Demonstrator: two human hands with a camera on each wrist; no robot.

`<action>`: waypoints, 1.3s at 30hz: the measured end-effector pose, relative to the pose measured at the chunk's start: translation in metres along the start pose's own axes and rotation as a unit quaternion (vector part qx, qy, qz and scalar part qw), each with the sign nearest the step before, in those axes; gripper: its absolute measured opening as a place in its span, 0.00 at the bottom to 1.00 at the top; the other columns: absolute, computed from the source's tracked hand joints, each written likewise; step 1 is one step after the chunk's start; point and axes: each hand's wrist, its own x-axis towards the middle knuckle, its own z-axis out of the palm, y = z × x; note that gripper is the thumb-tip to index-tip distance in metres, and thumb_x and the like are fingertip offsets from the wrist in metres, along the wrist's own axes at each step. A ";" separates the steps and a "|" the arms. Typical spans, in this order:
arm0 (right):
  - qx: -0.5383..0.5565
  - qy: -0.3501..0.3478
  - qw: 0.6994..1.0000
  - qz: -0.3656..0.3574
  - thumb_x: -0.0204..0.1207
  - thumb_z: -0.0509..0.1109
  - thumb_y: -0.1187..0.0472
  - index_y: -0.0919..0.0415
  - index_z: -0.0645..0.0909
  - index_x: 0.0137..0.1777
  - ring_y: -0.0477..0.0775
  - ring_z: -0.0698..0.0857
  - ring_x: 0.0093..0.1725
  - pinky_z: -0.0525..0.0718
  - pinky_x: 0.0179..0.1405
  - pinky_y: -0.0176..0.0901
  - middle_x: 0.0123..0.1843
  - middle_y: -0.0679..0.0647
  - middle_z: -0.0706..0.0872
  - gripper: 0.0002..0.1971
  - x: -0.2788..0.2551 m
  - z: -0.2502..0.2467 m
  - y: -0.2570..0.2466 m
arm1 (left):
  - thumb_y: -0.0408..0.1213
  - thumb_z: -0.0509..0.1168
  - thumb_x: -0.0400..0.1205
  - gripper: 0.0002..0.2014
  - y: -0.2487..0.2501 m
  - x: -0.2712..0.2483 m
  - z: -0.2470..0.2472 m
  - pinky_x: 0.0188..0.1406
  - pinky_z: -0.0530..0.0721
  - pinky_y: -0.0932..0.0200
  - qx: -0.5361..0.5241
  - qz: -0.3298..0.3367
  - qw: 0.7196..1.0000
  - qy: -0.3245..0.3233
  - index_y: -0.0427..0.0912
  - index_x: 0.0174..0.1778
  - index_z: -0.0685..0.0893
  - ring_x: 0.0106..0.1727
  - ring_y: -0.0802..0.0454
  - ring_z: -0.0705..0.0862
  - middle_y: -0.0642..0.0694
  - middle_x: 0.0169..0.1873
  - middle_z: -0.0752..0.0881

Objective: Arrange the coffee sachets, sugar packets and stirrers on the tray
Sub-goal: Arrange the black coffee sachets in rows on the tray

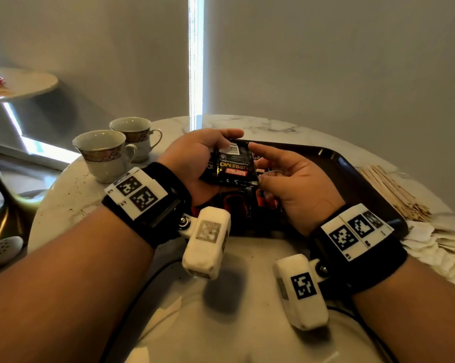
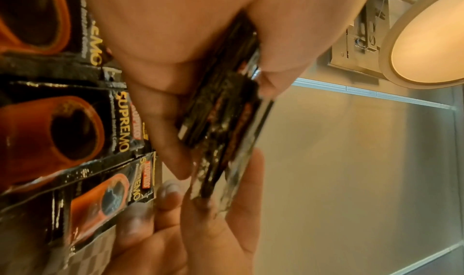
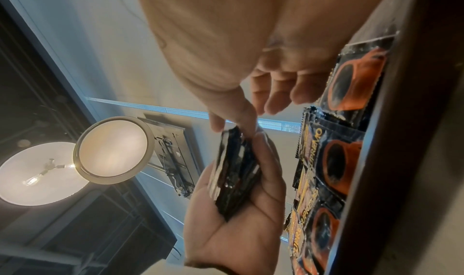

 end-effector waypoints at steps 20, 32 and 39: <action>-0.076 0.080 0.992 -0.056 0.81 0.69 0.72 0.44 0.90 0.52 0.72 0.88 0.53 0.86 0.57 0.73 0.50 0.68 0.91 0.19 0.002 -0.008 0.004 | 0.32 0.65 0.86 0.07 -0.001 -0.002 0.003 0.36 0.92 0.45 0.040 -0.024 0.999 0.004 0.42 0.58 0.81 0.38 0.39 0.91 0.34 0.53 0.85; -0.024 0.247 0.969 -0.007 0.82 0.70 0.66 0.48 0.83 0.52 0.50 0.89 0.38 0.82 0.29 0.36 0.45 0.54 0.91 0.09 0.019 -0.028 0.017 | 0.35 0.54 0.84 0.12 0.000 0.001 0.000 0.33 0.82 0.57 0.019 -0.027 0.999 0.042 0.39 0.58 0.80 0.33 0.48 0.80 0.41 0.39 0.82; -0.080 0.201 0.959 0.185 0.85 0.67 0.63 0.54 0.82 0.47 0.61 0.90 0.45 0.77 0.21 0.40 0.52 0.62 0.90 0.06 0.028 -0.038 0.029 | 0.34 0.55 0.82 0.14 -0.001 0.001 -0.002 0.34 0.82 0.54 0.016 -0.024 0.999 0.045 0.39 0.60 0.81 0.36 0.48 0.81 0.39 0.43 0.83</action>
